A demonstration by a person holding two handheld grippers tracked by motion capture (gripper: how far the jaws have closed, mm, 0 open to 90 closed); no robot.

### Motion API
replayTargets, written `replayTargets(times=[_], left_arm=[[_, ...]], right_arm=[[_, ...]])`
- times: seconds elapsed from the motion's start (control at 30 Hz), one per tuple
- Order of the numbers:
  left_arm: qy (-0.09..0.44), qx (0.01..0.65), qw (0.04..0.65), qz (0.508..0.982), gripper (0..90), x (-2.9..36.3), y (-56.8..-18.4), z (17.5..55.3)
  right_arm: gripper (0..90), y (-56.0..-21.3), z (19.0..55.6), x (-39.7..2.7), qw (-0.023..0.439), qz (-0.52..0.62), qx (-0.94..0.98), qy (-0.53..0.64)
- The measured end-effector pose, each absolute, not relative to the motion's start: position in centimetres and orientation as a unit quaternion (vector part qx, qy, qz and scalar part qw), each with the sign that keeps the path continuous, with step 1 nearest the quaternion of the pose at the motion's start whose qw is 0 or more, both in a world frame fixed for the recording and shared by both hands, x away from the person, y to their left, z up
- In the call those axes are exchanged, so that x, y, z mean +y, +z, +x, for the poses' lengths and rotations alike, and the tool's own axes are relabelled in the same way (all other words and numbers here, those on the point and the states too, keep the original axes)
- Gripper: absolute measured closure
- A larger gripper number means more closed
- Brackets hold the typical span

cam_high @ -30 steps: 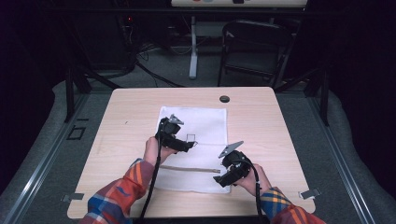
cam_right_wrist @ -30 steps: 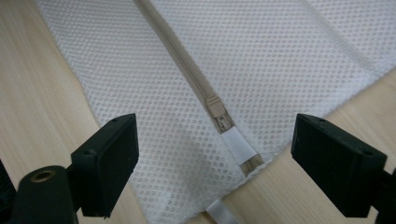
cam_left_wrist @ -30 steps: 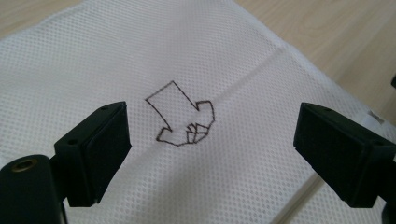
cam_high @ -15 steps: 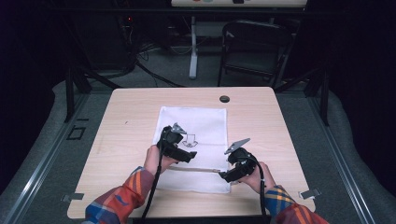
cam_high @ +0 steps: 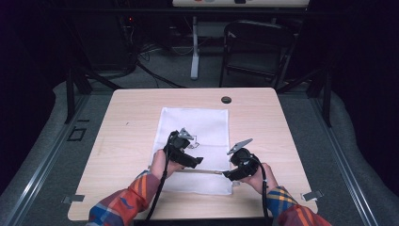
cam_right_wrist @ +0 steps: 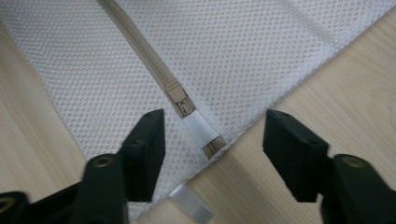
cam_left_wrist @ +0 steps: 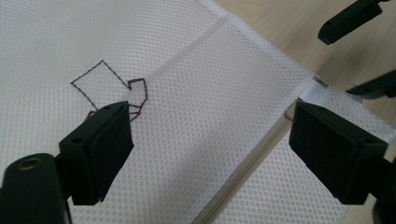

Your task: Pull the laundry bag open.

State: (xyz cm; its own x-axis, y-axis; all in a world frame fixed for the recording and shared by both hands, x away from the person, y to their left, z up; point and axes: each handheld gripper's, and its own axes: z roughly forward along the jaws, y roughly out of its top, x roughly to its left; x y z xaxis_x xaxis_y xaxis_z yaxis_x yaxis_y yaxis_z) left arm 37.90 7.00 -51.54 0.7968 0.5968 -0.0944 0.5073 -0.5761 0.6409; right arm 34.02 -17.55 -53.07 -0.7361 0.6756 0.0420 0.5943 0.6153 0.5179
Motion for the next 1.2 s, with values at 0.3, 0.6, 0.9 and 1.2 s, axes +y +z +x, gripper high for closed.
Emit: replayTargets(times=[0.3, 0.6, 0.9, 1.2], left_arm=[[0.035, 0.281, 0.334, 0.899, 18.5, 5.0, -52.8, 37.3], [-0.007, 0.253, 0.327, 0.91, 39.8, 2.7, -54.8, 36.4], [0.002, 0.244, 0.319, 0.916, 62.3, 1.0, -56.1, 36.0], [0.013, 0.229, 0.327, 0.917, 78.7, 0.5, -56.6, 36.2]], right_arm=[[73.9, -54.3, 34.3, -17.1, 0.064, 0.353, 0.9, 0.247], [90.0, -55.4, 34.8, -16.6, 0.055, 0.361, 0.896, 0.251], [90.0, -55.8, 34.6, -16.0, 0.076, 0.38, 0.887, 0.252], [90.0, -55.8, 34.8, -15.9, 0.088, 0.385, 0.885, 0.248]])
